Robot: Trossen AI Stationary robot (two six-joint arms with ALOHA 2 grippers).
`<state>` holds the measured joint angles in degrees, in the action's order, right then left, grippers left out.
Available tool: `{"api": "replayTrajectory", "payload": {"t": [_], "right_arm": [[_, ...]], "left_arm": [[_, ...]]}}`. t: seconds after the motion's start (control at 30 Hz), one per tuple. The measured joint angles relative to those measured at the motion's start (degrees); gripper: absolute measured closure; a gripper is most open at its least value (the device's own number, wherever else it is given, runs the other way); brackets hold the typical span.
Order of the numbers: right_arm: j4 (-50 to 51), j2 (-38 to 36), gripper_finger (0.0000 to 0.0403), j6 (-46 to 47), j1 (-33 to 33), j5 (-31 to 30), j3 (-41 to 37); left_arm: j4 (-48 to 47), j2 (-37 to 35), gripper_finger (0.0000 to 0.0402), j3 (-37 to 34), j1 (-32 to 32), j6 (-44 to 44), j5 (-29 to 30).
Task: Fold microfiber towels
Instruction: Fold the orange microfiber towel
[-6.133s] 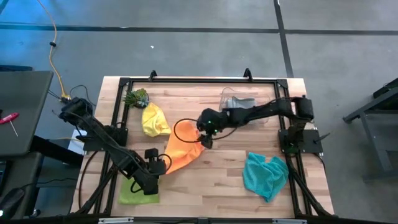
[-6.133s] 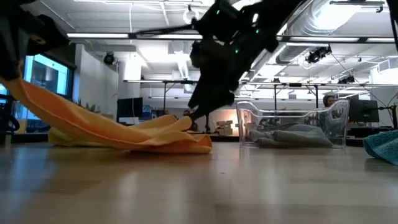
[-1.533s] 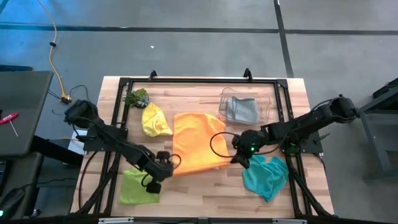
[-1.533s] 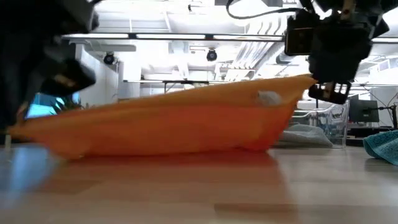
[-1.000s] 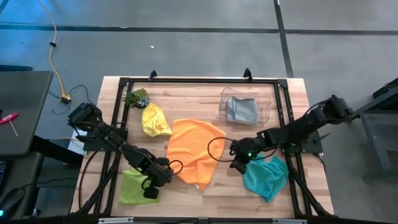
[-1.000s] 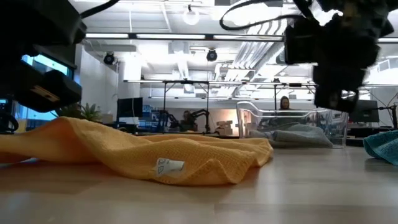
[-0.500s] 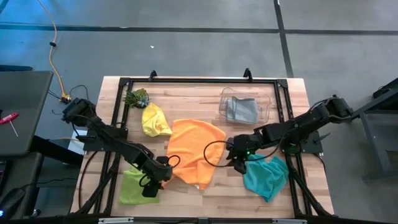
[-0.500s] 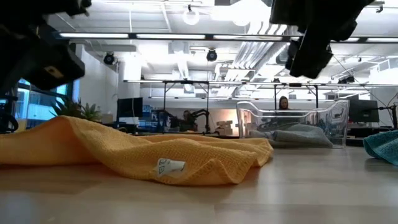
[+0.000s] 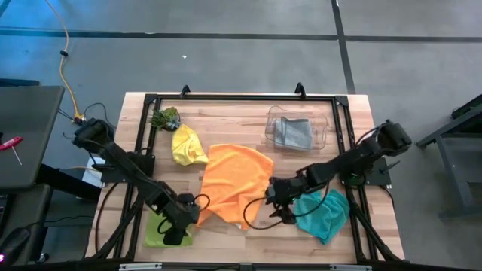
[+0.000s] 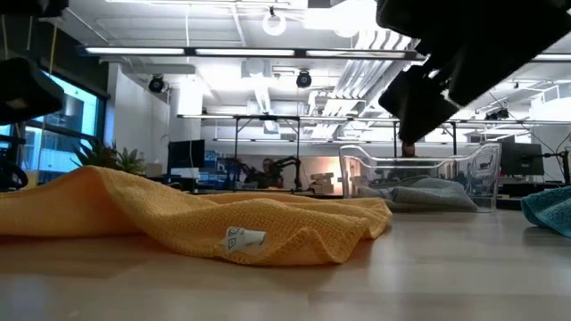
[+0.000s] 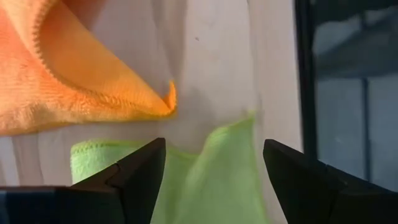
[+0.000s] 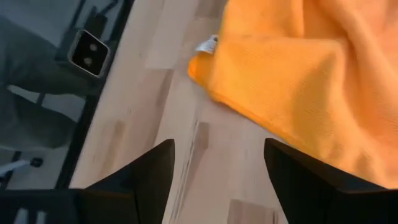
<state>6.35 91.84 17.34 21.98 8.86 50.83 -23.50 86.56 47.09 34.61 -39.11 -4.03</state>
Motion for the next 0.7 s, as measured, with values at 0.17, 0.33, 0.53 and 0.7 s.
{"api": "replayTrajectory", "payload": {"t": [0.17, 0.33, 0.53, 0.7], "right_arm": [[3.4, 8.9, 0.0163, -1.8, 3.0, -5.6, 9.8], [7.1, 19.5, 0.0163, -2.0, 5.7, -9.0, 20.8], [16.8, 29.0, 0.0169, -0.7, 7.5, -12.9, 34.2], [21.8, 33.6, 0.0201, -0.9, 8.5, -13.3, 41.2]], "left_arm": [[-0.5, 1.2, 0.0144, 0.0, 2.8, -1.2, 7.6], [-0.8, 0.4, 0.0144, 0.0, 4.0, 0.8, 9.2], [-0.8, 0.3, 0.0144, 0.0, 4.9, 5.0, 10.1], [-0.7, 0.3, 0.0144, 0.0, 4.9, 6.8, 12.0]]}}
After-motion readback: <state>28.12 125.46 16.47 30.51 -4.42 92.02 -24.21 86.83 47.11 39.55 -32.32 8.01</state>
